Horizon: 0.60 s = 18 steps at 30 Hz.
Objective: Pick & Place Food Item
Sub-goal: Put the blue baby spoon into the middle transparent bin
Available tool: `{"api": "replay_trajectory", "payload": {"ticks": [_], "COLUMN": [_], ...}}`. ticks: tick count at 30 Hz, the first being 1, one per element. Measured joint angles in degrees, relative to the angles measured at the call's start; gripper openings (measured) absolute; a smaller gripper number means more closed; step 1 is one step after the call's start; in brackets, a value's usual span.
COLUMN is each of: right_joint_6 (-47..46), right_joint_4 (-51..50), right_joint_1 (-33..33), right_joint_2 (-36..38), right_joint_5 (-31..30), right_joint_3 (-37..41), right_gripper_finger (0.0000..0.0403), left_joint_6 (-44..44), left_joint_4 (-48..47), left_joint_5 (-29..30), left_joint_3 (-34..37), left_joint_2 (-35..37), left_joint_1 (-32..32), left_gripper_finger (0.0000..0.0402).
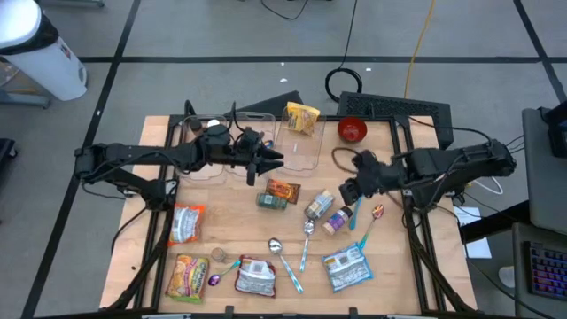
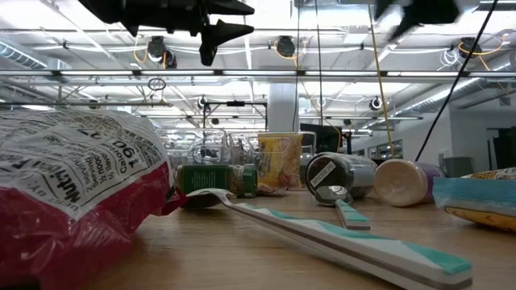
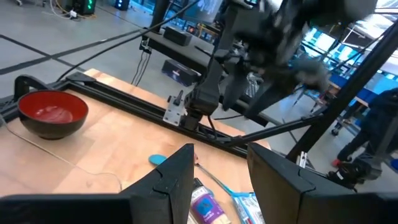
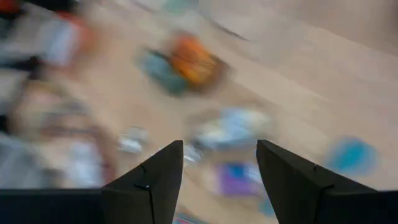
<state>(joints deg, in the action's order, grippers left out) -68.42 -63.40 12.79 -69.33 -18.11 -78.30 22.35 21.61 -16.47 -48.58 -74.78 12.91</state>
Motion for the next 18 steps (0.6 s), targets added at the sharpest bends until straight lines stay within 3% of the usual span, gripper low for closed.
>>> {"api": "replay_trajectory", "payload": {"ticks": [4, 7, 11, 18], "right_joint_6": [-12.54, -21.72, -31.59, -38.32], "right_joint_4": [-15.63, -19.65, -13.10, 0.68], "right_joint_1": [3.38, 5.37, 6.52, 5.98], "right_joint_2": [-2.20, -2.94, -2.94, -2.96], "right_joint_5": [-1.68, -3.04, -4.60, -4.15], "right_joint_3": [0.23, 2.65, 8.74, 21.60], "right_gripper_finger": [0.0196, 0.0196, 0.0196, 0.0196], "left_joint_6": [-0.06, -0.71, -1.45, -1.23], "left_joint_4": [-0.53, -0.77, -1.43, -2.76], "left_joint_5": [-0.16, -2.13, -4.67, -5.09], "left_joint_3": [0.00, 0.01, 0.04, 0.04], "left_joint_2": [0.00, 0.00, 0.00, 0.00], "left_joint_1": [-0.02, -0.01, -0.02, 0.00], "left_gripper_finger": [0.0154, 0.0154, 0.0154, 0.0154]}}
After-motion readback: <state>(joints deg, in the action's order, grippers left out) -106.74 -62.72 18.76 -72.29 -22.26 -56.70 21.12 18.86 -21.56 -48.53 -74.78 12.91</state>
